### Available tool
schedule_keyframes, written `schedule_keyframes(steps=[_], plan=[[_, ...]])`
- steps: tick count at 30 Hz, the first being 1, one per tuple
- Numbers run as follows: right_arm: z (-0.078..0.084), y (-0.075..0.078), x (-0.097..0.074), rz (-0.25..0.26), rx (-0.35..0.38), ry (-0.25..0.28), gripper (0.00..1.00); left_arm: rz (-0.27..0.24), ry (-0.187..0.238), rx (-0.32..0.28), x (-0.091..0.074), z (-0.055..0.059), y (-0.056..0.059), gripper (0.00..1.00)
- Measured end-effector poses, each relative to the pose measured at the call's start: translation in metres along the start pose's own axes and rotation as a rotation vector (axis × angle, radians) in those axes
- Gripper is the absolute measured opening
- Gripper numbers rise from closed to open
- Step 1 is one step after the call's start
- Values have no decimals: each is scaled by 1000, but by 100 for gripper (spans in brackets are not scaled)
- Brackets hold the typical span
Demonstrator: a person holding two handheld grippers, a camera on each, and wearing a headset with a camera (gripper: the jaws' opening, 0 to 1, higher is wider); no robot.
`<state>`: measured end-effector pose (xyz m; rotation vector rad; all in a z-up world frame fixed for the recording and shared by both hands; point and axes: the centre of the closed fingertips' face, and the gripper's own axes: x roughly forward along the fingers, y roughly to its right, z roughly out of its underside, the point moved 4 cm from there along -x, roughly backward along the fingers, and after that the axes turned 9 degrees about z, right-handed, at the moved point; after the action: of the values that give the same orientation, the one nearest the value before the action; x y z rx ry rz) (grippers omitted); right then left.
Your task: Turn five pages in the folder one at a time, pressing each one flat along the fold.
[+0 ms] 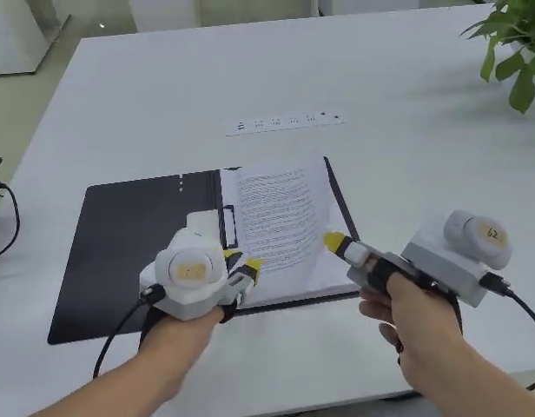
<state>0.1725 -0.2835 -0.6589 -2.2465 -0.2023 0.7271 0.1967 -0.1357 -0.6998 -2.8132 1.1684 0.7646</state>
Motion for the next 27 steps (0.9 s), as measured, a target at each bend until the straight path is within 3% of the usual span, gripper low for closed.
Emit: schedule_keyframes(steps=[7, 18, 27], plan=[[16, -38, 6, -73, -75, -27, 0, -41, 36, -30, -44, -6, -21, 21], [57, -100, 30, -179, -184, -116, 0, -110, 71, -67, -108, 3, -54, 23], [97, -124, 55, -202, -239, -204, 0, -175, 82, -94, -148, 17, -76, 23]])
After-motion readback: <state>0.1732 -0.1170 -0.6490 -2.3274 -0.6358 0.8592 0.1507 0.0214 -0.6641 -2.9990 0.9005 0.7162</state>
